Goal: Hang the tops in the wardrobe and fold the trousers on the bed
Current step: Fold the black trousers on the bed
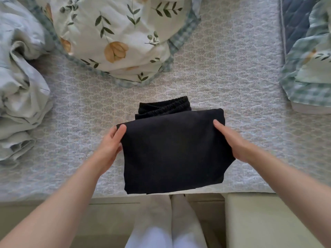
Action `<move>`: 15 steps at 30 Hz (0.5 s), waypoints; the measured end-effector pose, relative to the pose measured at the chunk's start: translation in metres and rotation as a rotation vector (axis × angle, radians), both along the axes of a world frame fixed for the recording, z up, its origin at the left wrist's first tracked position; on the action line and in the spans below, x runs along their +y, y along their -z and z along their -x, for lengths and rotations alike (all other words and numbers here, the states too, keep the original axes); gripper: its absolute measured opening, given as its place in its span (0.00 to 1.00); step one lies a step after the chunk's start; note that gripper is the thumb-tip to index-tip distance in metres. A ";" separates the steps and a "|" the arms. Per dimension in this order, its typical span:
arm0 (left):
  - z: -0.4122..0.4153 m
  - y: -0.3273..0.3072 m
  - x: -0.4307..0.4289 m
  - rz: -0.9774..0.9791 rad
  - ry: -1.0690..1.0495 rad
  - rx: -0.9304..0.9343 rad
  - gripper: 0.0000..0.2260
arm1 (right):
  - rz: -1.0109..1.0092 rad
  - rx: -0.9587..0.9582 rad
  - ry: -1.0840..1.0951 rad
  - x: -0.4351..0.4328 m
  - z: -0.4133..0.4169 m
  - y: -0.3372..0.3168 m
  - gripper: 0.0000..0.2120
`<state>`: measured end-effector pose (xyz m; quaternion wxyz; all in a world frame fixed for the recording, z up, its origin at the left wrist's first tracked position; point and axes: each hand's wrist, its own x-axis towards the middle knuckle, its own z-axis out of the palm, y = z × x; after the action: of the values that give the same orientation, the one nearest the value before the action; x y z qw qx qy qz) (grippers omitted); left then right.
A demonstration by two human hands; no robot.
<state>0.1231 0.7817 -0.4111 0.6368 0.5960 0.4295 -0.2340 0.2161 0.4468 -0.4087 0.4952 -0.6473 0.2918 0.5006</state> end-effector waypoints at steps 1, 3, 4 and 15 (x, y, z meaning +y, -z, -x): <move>0.007 -0.001 -0.004 -0.024 0.020 -0.019 0.14 | 0.016 -0.035 0.004 -0.001 0.007 0.003 0.16; 0.018 0.001 -0.005 -0.112 0.048 -0.026 0.12 | 0.046 -0.104 0.001 0.000 0.015 0.005 0.19; 0.021 0.002 -0.005 -0.145 0.037 -0.021 0.09 | 0.077 -0.144 -0.011 0.001 0.016 0.005 0.23; -0.023 -0.012 0.010 -0.233 0.300 -0.107 0.19 | 0.406 -0.940 -0.873 0.088 -0.057 -0.006 0.21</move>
<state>0.1465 0.7921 -0.3991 0.5435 0.7345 0.3255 -0.2431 0.2727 0.5346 -0.4023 0.1901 -0.9353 -0.1552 0.2551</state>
